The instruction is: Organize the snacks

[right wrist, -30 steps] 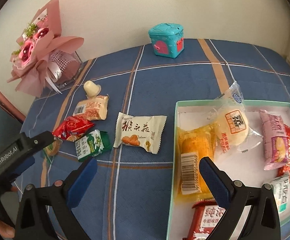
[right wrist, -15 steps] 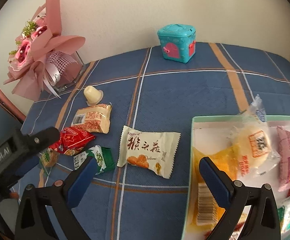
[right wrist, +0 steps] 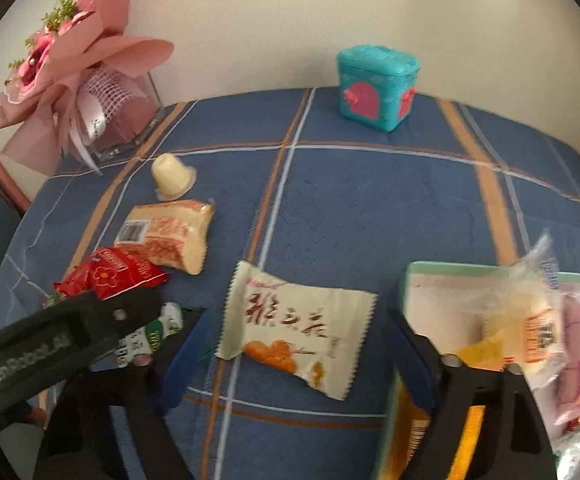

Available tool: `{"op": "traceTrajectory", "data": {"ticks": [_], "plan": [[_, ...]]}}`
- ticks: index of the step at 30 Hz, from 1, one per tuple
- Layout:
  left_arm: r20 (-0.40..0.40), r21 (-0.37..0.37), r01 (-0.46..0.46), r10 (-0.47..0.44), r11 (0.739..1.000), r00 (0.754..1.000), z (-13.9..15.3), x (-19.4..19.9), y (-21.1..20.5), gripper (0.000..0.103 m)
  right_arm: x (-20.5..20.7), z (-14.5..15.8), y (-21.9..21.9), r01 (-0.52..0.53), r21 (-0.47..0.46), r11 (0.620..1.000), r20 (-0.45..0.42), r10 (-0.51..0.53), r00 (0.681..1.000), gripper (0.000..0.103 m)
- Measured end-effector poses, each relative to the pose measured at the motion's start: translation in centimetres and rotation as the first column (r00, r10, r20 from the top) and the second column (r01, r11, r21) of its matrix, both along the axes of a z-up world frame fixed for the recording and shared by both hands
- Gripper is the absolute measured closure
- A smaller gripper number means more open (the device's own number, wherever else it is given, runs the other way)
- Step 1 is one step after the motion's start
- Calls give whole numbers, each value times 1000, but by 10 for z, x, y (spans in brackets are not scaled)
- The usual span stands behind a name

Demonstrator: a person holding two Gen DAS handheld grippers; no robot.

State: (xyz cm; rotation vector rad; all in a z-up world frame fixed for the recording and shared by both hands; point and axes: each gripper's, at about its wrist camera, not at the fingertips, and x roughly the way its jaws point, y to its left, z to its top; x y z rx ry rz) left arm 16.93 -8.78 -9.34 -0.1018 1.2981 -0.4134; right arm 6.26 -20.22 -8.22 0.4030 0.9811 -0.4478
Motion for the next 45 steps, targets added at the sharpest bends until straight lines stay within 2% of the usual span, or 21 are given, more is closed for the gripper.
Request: {"op": "traceTrajectory", "data": {"ticks": [5,8,11,15,21,23,30,36,45], "plan": [[-34,17,5,-5,1000,999,-13,7,-7,17,5,-10,1,-12,-24,1000,-36,11,999,24],[-46,28,12,-10,1000,999,-19,8,-10,24,6,-13,4,-21,-40,999,-57,18,998,26],[-37,49,23,-21,999,999,-20,7,-15,26,7,-15,5,-21,-41,999,-62,19,998,27],[-36,38,25,-23,999,999,-19,6,-18,40,7,-16,7,-24,-42,999,-65,21,998,32],[-45,23,17,-16,1000,999,-15,1,-12,42,4,-14,5,-19,-22,1000,-58,17,998,39],[-53,17,14,-13,1000,999,-14,0,-9,43,4,-9,6,-24,-23,999,-54,23,998,46],[-80,3,7,-7,1000,997,-12,-10,0,43,-5,-6,4,-2,22,1000,-64,4,998,47],[-57,12,3,-3,1000,998,-1,-25,13,43,-21,7,12,-14,27,1000,-57,16,998,47],[-54,-14,-7,6,1000,999,16,-49,46,43,-50,25,25,-23,44,999,-49,25,998,47]]}}
